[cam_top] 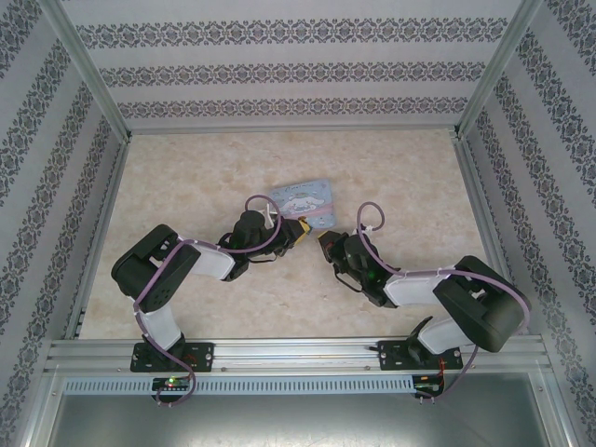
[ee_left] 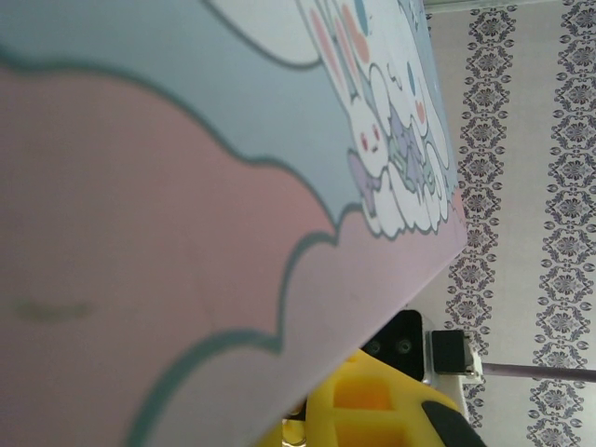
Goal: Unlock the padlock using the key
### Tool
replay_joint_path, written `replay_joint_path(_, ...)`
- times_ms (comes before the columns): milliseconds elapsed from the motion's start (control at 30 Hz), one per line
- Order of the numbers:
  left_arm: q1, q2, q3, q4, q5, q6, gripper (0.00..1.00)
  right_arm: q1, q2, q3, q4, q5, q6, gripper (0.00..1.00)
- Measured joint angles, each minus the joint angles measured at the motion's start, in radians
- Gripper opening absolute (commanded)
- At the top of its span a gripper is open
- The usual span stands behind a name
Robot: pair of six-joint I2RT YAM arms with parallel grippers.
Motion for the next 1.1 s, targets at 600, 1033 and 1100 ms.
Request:
replay_joint_path(600, 0.000, 0.004, 0.000, 0.017, -0.010, -0.026, 0.00, -0.009, 0.026, 0.020, 0.015, -0.004, 0.000, 0.00)
replay_joint_path(1033, -0.002, 0.023, 0.000, 0.064, -0.037, -0.090, 0.00, -0.015, 0.047, 0.037, 0.029, -0.007, 0.000, 0.00)
replay_joint_path(1100, -0.002, 0.031, 0.000, 0.072, -0.040, -0.100, 0.00, -0.015, 0.052, 0.039, 0.031, -0.007, 0.001, 0.00)
